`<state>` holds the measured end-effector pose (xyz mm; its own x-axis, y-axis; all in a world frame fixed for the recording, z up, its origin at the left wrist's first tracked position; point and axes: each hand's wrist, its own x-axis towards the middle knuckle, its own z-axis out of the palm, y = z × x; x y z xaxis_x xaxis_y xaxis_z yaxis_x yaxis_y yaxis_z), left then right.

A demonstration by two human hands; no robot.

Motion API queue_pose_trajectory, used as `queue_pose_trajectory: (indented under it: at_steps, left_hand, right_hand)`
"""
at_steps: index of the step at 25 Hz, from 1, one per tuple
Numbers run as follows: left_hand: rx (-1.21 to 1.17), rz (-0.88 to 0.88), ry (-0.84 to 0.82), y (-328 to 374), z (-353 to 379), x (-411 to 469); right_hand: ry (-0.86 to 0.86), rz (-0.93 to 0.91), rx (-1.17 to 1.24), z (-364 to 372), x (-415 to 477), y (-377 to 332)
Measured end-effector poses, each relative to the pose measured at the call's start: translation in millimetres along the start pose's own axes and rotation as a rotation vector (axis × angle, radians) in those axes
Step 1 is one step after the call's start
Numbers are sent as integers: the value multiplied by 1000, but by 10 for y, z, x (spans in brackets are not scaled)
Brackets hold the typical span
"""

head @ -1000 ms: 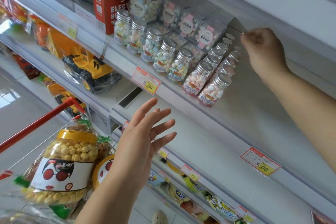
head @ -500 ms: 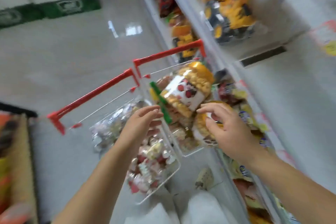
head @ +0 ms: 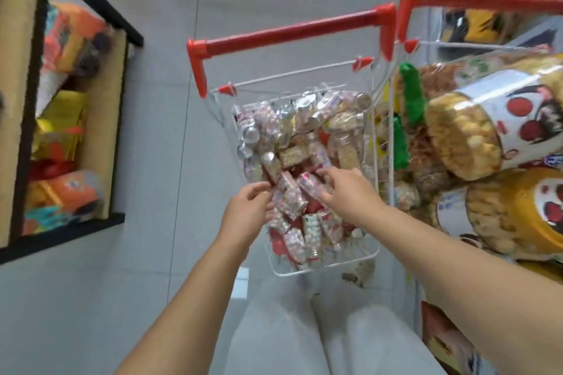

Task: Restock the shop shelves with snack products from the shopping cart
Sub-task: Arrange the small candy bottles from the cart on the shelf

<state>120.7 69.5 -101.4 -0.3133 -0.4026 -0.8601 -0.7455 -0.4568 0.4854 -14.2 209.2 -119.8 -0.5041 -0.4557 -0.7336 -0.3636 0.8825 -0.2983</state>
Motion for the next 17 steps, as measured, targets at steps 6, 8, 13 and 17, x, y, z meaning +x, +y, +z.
queue_pose_trajectory:
  at_steps: [6,8,13,17]
  left_hand:
    - [-48,-117,-33,-307,192,178]
    - [-109,-121,-77,-335,230,204]
    - [-557,-172,-197,-285,321,248]
    - [-406,-107,-1,-363,215,325]
  right_hand:
    - [132,-10,-133,344,174,-8]
    - [223,-6,91,285,85,-2]
    - [103,-190,390,317,-128,-209]
    - [217,-89,137,439,120,-196]
